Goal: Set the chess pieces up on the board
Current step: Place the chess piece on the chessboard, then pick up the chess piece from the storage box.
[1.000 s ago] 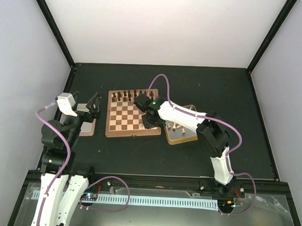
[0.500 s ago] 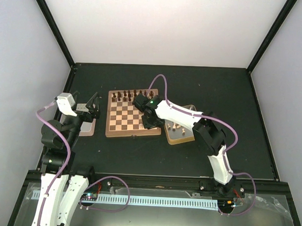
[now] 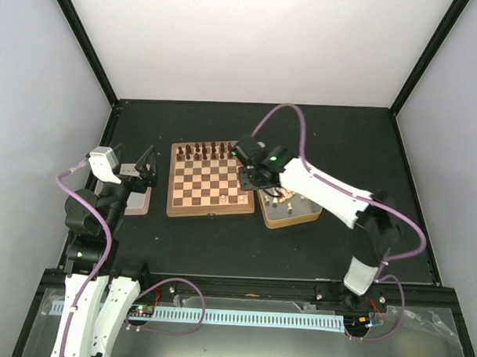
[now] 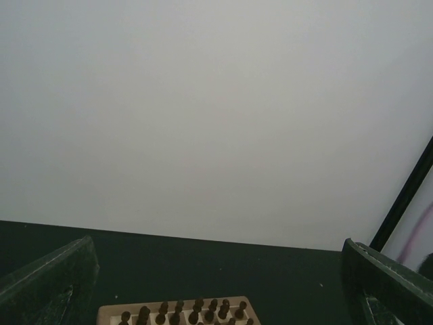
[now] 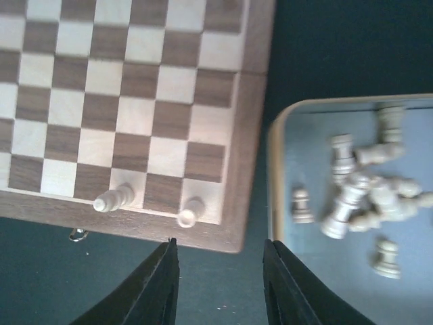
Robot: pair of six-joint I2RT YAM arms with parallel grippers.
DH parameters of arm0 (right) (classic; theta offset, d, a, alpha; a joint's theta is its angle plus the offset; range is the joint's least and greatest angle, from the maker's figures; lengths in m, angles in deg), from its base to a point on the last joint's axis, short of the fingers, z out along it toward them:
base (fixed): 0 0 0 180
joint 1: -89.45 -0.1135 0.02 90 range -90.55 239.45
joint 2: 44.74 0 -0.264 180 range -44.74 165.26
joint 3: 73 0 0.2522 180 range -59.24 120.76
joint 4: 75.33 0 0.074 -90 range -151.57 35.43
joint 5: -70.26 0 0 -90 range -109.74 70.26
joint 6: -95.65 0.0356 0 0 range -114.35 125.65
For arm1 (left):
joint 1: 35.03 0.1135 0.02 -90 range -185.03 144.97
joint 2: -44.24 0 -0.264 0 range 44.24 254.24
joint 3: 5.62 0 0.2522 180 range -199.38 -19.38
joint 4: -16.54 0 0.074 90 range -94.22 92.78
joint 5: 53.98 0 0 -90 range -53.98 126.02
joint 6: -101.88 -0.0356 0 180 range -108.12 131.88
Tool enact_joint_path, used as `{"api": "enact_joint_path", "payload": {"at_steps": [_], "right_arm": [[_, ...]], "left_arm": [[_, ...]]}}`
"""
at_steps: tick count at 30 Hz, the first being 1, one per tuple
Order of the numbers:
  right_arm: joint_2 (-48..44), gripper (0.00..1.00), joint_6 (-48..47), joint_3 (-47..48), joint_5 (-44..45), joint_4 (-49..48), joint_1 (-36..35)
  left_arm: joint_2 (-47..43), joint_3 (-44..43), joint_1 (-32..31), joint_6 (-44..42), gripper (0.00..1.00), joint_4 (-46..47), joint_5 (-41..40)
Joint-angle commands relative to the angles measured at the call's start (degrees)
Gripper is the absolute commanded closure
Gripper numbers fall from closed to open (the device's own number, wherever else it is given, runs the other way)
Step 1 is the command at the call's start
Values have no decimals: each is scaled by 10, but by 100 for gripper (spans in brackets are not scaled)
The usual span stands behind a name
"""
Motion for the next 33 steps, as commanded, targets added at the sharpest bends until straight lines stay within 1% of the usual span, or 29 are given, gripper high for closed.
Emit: {"api": "enact_joint_path", "payload": {"at_steps": [1,3,6,8,10,12,15,17,23,33], "right_arm": [[-88,62,-1,-88,17,-40,56],[-116,61,-21,-142,-3,-68,90],[-140,60,-71,-205,-57,-119,143],[-137,63,-115,-223,-80,-141,162],[-127,68,-159,-227,-80,-156,167],[-112,71,-181,-225,-87,-161,171],[-91,70,-181,-220,-113,-168,173],[-76,70,-162,-213,-125,-163,173],[-25,70,-119,-186,-96,-130,173],[6,72,-132,-177,-110,-127,172]], "left_arm": [[-4,1,8,1,1,22,26],[0,2,9,0,1,31,36],[7,-2,10,-4,1,35,43],[9,1,10,-3,1,43,47],[10,8,10,0,1,53,57],[12,14,10,2,1,63,70],[19,14,10,-1,1,63,77],[23,12,10,-2,1,63,76],[25,13,11,-3,1,57,76],[40,16,11,10,1,68,92]]}}
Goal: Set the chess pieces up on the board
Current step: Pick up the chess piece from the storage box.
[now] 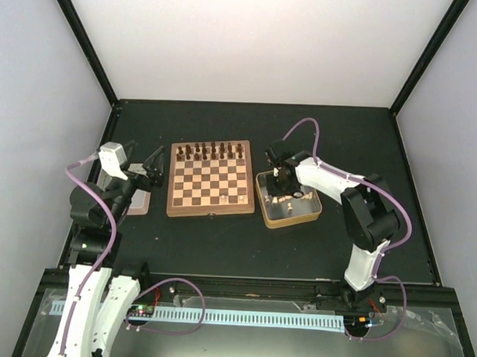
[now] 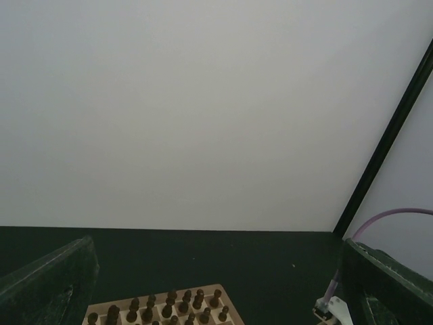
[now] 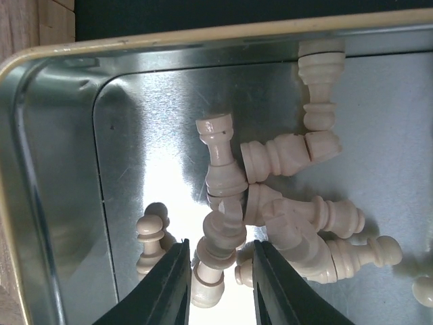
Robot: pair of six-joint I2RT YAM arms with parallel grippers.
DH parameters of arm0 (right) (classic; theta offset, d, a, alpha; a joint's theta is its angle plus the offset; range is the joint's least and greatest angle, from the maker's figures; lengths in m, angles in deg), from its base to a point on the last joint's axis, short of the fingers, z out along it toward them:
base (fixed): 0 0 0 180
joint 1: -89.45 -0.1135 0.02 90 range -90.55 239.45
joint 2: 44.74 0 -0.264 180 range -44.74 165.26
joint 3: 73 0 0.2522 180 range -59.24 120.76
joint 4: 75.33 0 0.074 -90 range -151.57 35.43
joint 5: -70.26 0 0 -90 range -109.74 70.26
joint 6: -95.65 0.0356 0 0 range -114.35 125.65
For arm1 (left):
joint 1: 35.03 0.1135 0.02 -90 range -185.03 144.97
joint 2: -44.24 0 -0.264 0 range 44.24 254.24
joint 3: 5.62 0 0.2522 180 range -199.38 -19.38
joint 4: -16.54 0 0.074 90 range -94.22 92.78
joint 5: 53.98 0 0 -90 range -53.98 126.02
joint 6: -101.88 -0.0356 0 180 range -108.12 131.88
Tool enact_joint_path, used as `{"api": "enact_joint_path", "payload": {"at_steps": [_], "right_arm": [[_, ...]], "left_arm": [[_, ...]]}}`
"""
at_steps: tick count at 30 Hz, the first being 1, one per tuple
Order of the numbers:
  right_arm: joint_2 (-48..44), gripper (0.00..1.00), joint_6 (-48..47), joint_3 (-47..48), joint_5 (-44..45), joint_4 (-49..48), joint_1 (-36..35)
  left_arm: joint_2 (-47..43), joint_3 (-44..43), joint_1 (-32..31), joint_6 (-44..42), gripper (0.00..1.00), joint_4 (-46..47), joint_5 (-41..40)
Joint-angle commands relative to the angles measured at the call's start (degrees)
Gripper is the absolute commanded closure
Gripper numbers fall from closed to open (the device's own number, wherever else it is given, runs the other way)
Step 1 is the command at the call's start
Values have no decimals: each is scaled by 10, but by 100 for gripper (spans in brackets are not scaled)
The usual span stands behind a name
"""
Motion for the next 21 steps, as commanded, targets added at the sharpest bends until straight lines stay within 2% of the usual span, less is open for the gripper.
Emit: {"api": "enact_joint_path", "payload": {"at_steps": [1,6,10,13,21], "right_arm": [[9,72,-2,13,-7,2,2],[29,71,-4,13,-12,-7,2],[30,82,-8,11,-9,-16,2],[14,86,-9,0,-2,-37,2],[-110,88,7,-75,12,-135,3]], "left_arm": [[12,1,4,9,1,26,19],[21,-2,3,10,1,27,27],[19,4,4,9,1,31,29],[27,5,4,15,1,37,40],[80,6,2,60,1,60,133]]}}
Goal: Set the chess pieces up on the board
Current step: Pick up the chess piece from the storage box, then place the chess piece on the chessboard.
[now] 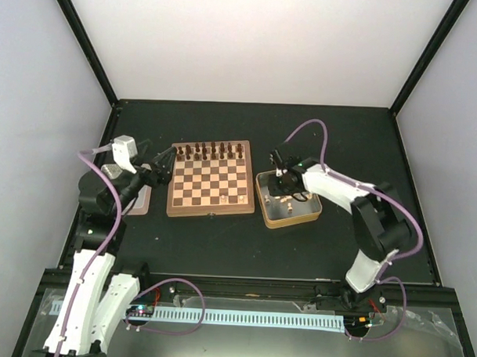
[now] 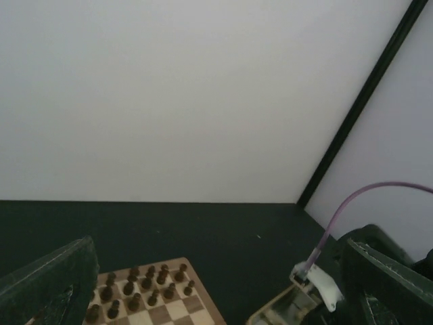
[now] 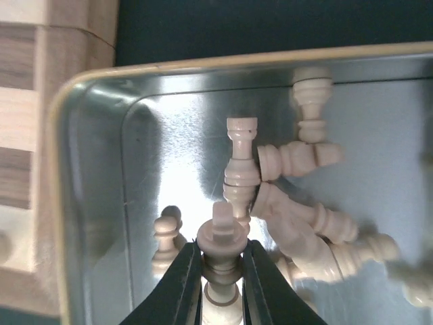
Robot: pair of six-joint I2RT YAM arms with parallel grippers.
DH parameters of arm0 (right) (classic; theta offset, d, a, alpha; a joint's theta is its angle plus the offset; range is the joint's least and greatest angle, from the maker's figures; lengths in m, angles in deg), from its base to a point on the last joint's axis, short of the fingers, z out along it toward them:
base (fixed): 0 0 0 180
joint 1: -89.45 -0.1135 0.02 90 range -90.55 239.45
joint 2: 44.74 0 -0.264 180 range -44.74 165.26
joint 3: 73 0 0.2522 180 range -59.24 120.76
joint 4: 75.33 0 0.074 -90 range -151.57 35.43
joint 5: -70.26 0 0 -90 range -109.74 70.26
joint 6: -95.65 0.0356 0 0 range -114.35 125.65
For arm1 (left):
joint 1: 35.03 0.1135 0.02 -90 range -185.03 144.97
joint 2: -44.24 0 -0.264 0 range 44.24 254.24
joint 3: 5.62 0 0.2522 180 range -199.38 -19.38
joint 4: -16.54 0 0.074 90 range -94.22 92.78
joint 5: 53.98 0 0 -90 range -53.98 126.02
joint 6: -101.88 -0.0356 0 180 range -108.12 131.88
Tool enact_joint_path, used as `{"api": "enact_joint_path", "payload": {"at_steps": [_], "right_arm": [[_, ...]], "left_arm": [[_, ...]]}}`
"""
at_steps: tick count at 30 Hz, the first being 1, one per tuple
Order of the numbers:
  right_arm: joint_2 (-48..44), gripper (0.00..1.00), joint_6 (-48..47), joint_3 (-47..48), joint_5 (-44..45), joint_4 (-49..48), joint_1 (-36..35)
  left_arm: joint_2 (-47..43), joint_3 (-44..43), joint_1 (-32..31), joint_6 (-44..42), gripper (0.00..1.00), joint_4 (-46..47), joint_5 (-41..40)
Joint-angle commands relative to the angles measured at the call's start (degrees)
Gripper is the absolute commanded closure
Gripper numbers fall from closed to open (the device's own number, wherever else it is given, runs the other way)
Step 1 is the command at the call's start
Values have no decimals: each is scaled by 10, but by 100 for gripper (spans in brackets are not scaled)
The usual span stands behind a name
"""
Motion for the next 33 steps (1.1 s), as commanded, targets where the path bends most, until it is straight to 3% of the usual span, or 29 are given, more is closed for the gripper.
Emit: {"api": "enact_joint_path", "payload": {"at_steps": [1,6,12,17,25,33], "right_arm": [[-110,88,13,-41,11,-88,3],[-176,88,-5,-82,-54,-165,3],[-224,88,-87,-120,-290,-294,3],[-236,88,-152,-109,-436,-330,-2],[-218,88,-263,-40,-451,-247,-37],[-184,88,-310,23,-414,-164,-68]], "left_arm": [[37,1,1,54,2,41,88],[117,-3,-16,129,5,68,193],[204,-36,-72,194,10,59,267],[258,-72,-123,236,11,24,298],[324,-125,-145,268,17,-30,337],[362,-145,-153,223,42,-88,348]]}}
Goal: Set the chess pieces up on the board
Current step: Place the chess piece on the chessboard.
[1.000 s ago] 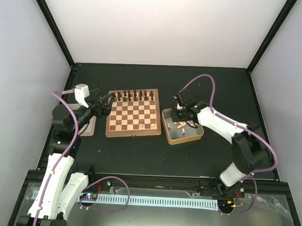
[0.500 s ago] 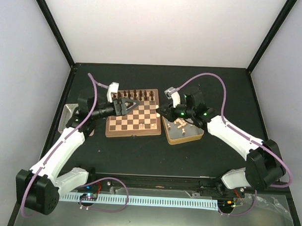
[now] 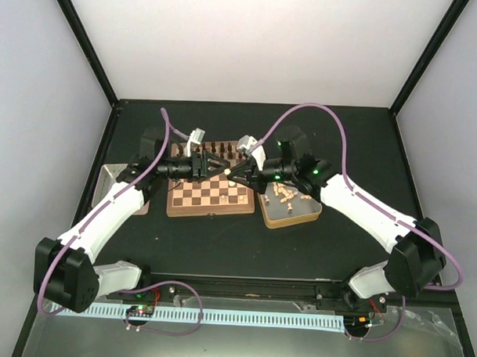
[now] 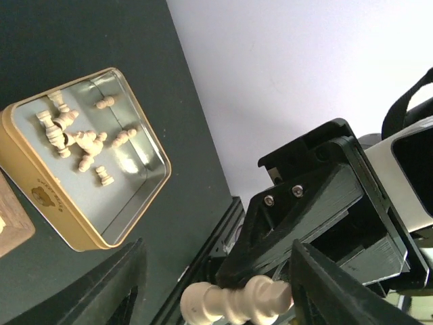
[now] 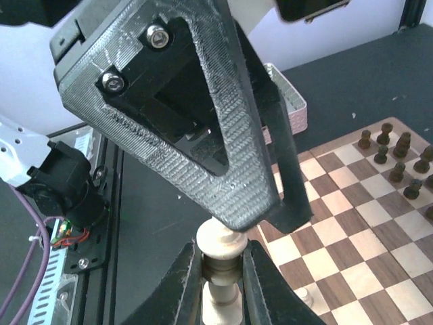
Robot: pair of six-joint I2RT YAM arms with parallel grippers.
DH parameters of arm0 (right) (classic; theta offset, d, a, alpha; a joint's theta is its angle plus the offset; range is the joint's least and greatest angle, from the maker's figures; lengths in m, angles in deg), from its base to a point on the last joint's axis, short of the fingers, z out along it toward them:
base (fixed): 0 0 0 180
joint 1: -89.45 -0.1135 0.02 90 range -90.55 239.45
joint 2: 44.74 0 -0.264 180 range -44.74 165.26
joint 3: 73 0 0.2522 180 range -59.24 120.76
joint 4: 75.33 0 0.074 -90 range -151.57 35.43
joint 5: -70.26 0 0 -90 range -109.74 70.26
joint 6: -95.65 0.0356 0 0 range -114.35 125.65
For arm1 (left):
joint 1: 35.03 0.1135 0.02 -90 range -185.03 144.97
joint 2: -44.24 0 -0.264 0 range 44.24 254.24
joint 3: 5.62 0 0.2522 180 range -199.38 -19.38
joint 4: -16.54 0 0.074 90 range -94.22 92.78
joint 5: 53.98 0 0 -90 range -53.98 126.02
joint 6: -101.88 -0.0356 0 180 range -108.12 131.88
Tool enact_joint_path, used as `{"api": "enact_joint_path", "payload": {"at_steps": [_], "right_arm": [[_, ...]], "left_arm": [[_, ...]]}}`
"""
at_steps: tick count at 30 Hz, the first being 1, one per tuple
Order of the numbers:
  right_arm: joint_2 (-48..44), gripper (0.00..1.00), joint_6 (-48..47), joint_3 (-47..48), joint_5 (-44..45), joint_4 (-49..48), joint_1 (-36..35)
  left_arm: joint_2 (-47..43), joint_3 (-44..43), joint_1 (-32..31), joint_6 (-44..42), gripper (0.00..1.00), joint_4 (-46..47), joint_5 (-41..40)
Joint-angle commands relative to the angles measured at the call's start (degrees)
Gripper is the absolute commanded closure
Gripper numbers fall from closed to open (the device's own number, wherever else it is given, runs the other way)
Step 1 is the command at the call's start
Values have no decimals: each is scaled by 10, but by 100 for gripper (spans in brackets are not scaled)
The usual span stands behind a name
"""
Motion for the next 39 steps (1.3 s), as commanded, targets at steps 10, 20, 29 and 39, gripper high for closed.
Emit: {"api": "enact_joint_path", "payload": {"at_steps": [10,20,29,39], "right_arm": [[46,88,-45,65,25,85,-17],[52,84,-34,72,51,91,-26],[36,56,7,54,86,86,-27],[-102,34,157,-48,221,10,-24]], "left_arm": [[20,-34,-20,-83,64,-93,26],[22,-40,-24,-114,98,-120,2],[-1,-50,-24,-141,98,-178,-134],[-72,26,-38,-156,99,-197,-502]]}}
